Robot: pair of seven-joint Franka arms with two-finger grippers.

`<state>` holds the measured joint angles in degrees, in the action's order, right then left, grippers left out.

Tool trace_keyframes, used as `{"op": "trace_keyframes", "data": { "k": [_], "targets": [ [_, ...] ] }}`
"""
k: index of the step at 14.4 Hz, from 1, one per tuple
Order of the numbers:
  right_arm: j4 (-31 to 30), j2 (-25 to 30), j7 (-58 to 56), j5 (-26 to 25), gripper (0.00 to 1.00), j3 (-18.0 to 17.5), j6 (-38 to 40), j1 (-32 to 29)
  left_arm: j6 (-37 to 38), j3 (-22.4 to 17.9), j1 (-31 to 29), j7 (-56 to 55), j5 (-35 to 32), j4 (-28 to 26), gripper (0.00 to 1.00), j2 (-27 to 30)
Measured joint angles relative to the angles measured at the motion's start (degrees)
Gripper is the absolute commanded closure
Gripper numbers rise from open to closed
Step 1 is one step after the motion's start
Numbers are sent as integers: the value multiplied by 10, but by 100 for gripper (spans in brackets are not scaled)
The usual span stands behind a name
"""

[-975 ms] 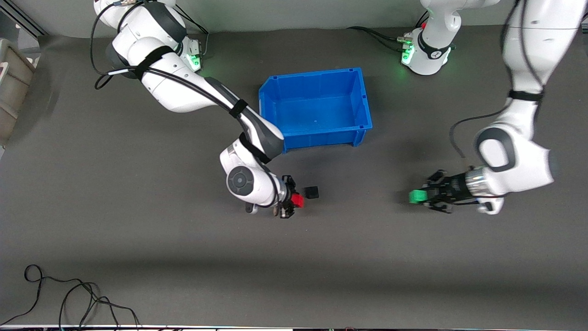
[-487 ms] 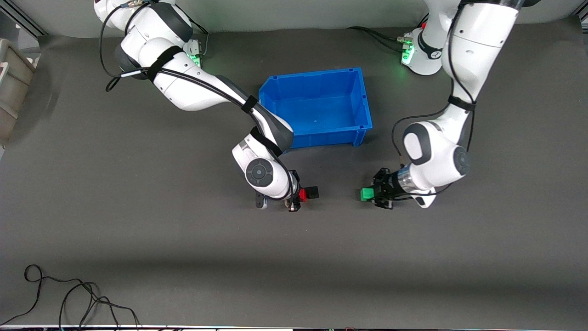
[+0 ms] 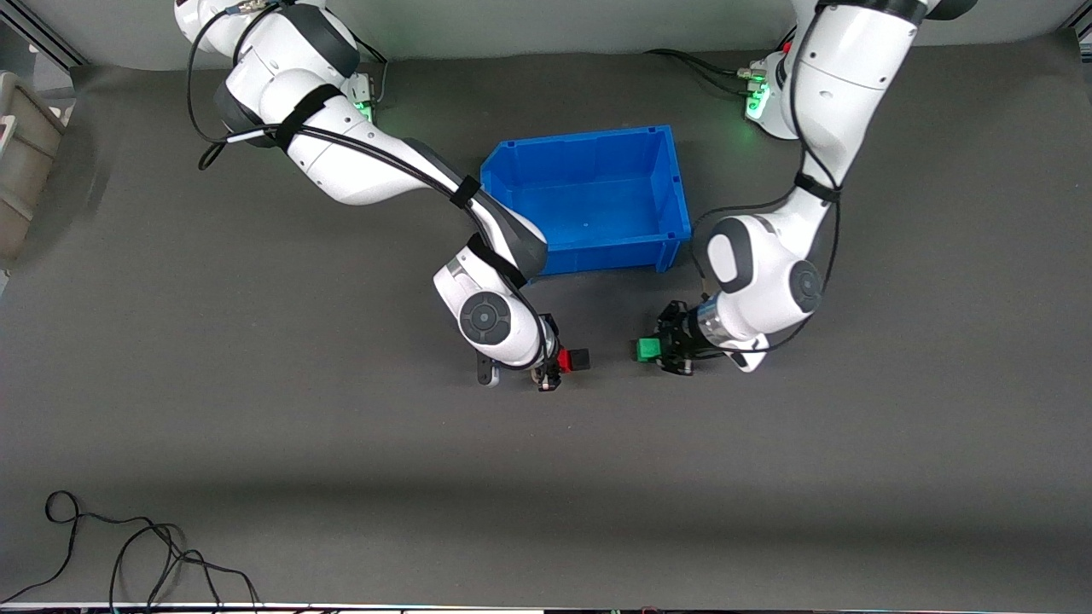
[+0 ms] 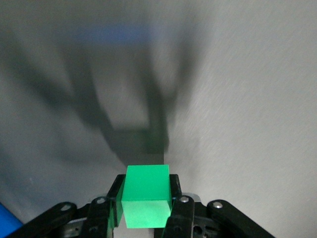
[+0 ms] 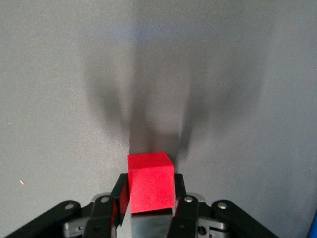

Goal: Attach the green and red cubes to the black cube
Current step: 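Press the red and green cubes against the black cube from both sides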

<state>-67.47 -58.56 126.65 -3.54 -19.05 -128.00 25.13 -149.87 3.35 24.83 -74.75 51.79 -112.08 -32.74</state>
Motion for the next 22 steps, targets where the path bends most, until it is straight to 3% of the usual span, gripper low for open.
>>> {"op": "trace_keyframes", "data": {
  "k": [3,5,9,12,13,18,20,21,22],
  "targets": [
    [0,0,0,0,75,0,0,0,-19,0,21,-1,33,3,86,-1],
    [0,0,1,0,60,0,0,0,-24,0,27,-4,42,10,86,-3],
    [0,0,1,0,59,0,0,0,-30,0,32,-22,42,60,86,-33],
    [1,-1,2,0,22,0,0,0,-44,0,45,-34,43,92,86,-61],
    [1,-1,3,0,15,0,0,0,-48,0,49,-36,43,96,86,-66],
    [1,-17,3,0,1,0,-2,0,-51,0,59,-39,43,99,78,-71],
    [1,-18,3,0,1,1,-2,0,-51,0,62,-39,43,99,75,-73],
    [2,-18,3,0,0,1,-2,0,-51,0,64,-39,43,99,58,-73],
    [4,-18,3,0,0,1,-2,0,-51,0,66,-39,43,99,18,-75]
  ]
}}
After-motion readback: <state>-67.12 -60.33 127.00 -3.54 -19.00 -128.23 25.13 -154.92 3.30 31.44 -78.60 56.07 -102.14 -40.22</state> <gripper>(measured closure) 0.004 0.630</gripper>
